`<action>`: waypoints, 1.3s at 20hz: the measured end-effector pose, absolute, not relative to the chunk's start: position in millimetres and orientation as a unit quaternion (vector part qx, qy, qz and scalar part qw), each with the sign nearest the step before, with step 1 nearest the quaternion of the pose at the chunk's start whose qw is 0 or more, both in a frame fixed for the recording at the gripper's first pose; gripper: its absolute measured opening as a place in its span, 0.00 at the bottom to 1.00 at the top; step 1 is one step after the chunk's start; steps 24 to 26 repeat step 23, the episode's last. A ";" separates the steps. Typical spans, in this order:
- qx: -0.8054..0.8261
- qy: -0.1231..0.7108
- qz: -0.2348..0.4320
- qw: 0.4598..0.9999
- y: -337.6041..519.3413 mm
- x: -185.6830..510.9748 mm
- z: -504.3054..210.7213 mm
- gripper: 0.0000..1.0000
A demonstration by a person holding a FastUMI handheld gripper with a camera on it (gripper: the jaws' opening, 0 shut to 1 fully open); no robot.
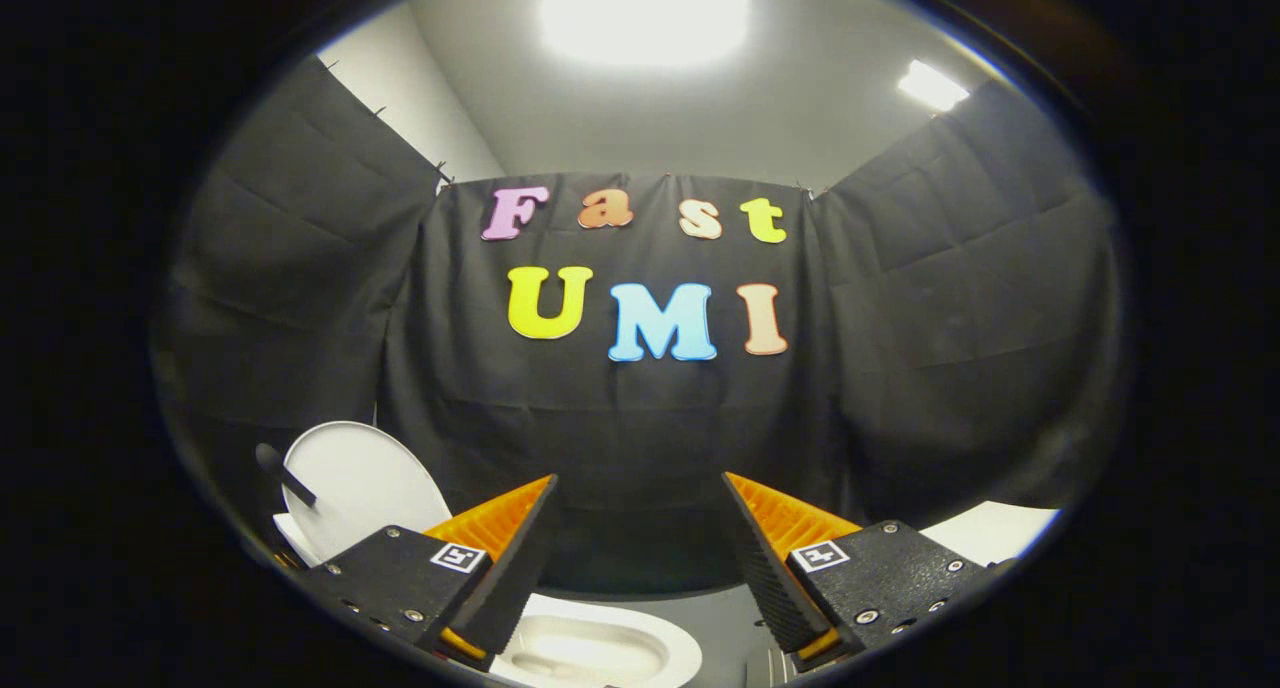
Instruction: Open the toilet lid.
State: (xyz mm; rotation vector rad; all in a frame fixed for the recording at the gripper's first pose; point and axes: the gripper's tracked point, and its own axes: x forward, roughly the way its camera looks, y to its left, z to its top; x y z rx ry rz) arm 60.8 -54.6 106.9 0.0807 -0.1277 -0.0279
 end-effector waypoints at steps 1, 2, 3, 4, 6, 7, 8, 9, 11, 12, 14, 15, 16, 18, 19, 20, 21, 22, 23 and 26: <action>0.047 -0.060 -0.026 0.997 -65.4 57.5 97.3 0.95; 0.055 -0.055 -0.031 0.997 -70.0 52.6 87.6 0.95; 0.060 -0.053 -0.030 0.996 -70.0 47.3 79.8 0.95; 0.064 -0.045 -0.034 0.996 -72.5 42.5 70.5 0.95; 0.063 -0.042 -0.040 0.996 -75.3 27.1 54.8 0.95; 0.065 -0.039 -0.044 0.996 -75.3 21.3 46.6 0.95; 0.072 -0.035 -0.043 0.996 -72.9 15.2 38.9 0.95; 0.075 -0.028 -0.040 0.996 -66.5 9.1 28.7 0.95; 0.080 -0.020 -0.044 0.996 -61.7 -1.6 13.0 0.95; 0.080 -0.006 -0.041 0.996 -55.6 -6.0 3.7 0.95; 0.075 -0.001 -0.044 0.996 -52.7 -14.8 -3.9 0.95; 0.075 -0.008 -0.044 0.996 -52.2 -17.3 3.3 0.95; 0.079 -0.013 -0.048 0.996 -54.7 -16.6 8.6 0.95; 0.082 -0.030 -0.060 0.994 -62.3 -12.0 19.8 0.95; 0.078 -0.033 -0.064 0.994 -64.1 -11.4 18.5 0.95; 0.070 -0.032 -0.069 0.995 -66.8 -12.0 14.7 0.95; 0.065 -0.031 -0.072 0.995 -71.5 -12.8 13.4 0.95; 0.064 -0.031 -0.078 0.994 -76.5 -14.5 13.4 0.95; 0.064 -0.034 -0.083 0.994 -81.3 -15.8 15.4 0.95; 0.064 -0.034 -0.083 0.994 -81.3 -15.8 15.4 0.95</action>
